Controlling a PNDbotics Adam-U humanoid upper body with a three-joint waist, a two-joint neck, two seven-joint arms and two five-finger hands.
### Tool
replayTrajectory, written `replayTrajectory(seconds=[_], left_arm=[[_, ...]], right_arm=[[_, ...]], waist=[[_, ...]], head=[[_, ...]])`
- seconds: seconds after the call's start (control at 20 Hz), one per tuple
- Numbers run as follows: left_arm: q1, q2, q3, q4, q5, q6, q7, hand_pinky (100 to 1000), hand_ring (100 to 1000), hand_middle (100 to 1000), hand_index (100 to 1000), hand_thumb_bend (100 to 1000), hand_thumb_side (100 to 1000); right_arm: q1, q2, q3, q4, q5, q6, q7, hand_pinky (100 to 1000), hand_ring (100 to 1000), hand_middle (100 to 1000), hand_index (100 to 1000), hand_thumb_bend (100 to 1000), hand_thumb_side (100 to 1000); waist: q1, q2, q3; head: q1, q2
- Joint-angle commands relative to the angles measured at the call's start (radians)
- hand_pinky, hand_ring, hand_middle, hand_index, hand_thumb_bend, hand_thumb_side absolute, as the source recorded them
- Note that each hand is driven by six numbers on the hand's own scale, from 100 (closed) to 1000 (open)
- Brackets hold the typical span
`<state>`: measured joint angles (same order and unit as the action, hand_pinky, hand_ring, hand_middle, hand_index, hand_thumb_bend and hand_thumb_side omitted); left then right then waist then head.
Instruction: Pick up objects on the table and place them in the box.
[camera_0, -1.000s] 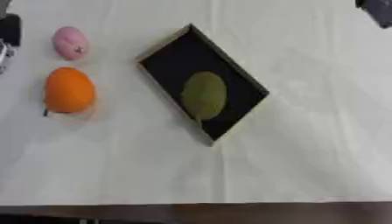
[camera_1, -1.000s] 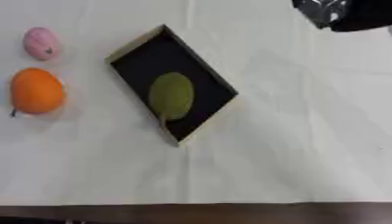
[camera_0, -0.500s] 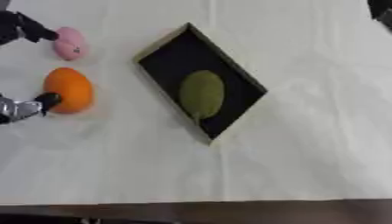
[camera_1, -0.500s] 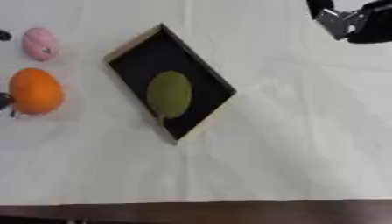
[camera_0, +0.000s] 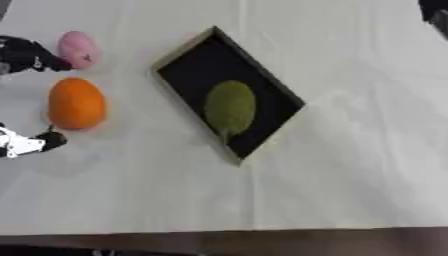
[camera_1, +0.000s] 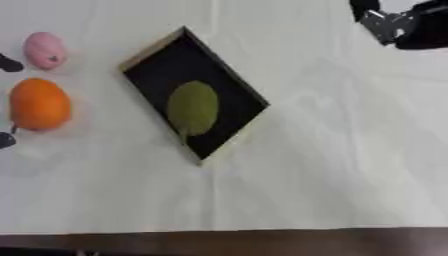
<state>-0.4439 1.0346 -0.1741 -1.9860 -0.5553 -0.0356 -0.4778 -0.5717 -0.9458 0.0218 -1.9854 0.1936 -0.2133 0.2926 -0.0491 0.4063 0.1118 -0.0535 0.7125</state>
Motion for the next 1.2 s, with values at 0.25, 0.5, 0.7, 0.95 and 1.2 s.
replayTrajectory(seconds=[0.25,0.5,0.7,0.95,1.2], left_arm=[[-0.047,0.02,-0.015,0.0,-0.03,0.063,-0.025,776,779,782,923,448,406],[-0.099,-0.003,-0.045,0.067,-0.061,0.054,-0.065,777,780,781,913,440,353],[-0.133,-0.024,-0.073,0.153,-0.087,0.031,-0.101,778,782,781,908,432,312],[-0.169,-0.055,-0.098,0.253,-0.111,0.01,-0.127,774,779,777,896,422,297],[-0.203,-0.087,-0.117,0.331,-0.152,-0.006,-0.128,763,770,763,876,396,250]], right_arm=[[-0.005,-0.03,-0.013,-0.015,0.006,0.005,-0.002,889,776,676,788,100,177],[-0.007,-0.024,-0.011,-0.015,0.002,0.007,0.002,890,775,675,787,100,186],[-0.009,-0.019,-0.01,-0.015,0.0,0.009,0.005,891,775,675,787,100,194],[-0.008,-0.013,-0.012,-0.015,-0.003,0.012,0.004,892,774,673,785,100,200],[-0.006,-0.005,-0.014,-0.015,-0.007,0.016,0.005,893,773,672,784,100,205]], waist=[[0.006,-0.024,-0.003],[0.01,-0.024,-0.004],[0.012,-0.022,-0.007],[0.014,-0.02,-0.01],[0.015,-0.02,-0.011]], head=[[0.006,0.002],[0.01,0.003],[0.015,0.004],[0.017,0.003],[0.019,0.003]])
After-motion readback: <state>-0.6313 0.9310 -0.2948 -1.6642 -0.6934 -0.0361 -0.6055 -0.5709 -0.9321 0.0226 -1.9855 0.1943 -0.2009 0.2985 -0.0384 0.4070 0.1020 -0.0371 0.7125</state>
